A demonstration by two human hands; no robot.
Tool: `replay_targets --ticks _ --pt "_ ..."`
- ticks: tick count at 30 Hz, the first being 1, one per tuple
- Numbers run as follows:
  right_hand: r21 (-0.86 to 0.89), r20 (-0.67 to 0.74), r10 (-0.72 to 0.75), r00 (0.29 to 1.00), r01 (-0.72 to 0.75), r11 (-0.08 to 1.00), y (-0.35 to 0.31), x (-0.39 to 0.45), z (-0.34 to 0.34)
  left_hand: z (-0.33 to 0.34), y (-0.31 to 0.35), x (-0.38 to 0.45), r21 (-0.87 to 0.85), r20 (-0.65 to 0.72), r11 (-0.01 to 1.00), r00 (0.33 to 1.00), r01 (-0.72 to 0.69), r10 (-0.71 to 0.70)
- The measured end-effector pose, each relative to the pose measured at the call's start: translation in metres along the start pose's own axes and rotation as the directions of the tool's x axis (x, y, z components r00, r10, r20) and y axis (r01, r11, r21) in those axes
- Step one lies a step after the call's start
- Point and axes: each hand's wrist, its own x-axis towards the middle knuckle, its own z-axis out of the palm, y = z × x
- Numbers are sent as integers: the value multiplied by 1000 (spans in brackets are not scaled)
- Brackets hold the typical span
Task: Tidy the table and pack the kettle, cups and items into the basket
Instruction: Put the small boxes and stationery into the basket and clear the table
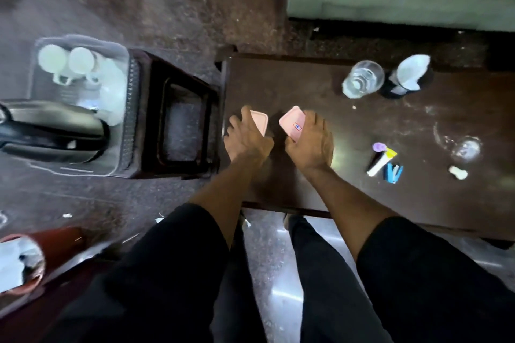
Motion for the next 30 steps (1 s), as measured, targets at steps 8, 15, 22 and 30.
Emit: replay_targets --ticks 8,15,22,30 --pt "-25 82 -204 975 207 978 -148 -5 10 -114 -108 28 20 -159 999 987 25 -22" --pt "66 105 -413 905 408 911 -297 -4 23 -201 -210 63 98 -268 994 963 42 -14" --pt "87 88 -491 867 484 871 -397 27 35 -241 -260 106 224 -161 974 986 1 36" --pt "-117 193 -536 822 562 819 -434 63 75 -224 -275 145 163 -182 987 983 8 22"
